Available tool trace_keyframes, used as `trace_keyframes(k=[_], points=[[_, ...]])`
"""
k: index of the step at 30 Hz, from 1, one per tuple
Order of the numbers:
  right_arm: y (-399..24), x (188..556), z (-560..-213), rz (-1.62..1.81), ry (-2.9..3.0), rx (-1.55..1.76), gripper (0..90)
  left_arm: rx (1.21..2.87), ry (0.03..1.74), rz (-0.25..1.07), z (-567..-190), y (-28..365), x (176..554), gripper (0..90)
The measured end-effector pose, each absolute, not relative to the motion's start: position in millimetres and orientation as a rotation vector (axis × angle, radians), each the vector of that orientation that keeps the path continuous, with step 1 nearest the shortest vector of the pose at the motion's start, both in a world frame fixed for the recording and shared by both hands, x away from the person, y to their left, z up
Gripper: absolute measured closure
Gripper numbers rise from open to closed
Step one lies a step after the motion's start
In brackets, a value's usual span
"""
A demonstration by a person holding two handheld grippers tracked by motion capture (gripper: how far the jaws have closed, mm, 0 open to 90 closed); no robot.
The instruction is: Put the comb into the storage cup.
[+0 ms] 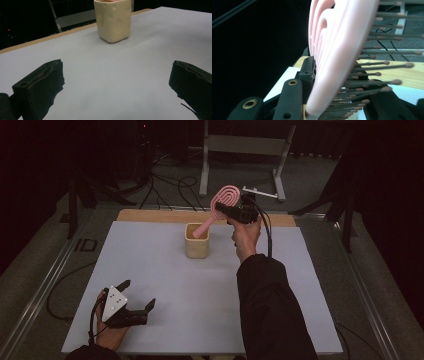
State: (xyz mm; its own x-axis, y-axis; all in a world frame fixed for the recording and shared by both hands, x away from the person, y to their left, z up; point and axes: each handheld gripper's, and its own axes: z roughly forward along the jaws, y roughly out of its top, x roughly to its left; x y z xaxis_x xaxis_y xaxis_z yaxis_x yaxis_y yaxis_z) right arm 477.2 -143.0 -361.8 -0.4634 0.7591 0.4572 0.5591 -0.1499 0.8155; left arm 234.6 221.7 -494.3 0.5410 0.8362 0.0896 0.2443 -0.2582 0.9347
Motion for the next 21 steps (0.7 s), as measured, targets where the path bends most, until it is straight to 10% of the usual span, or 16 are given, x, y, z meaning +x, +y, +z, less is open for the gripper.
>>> trace_keyframes(k=[21], points=[[-133.0,477.6,-365.3,1.621,1.957,1.481,63.6,1.786,0.896,0.738,-495.0,220.9,235.0,0.0]])
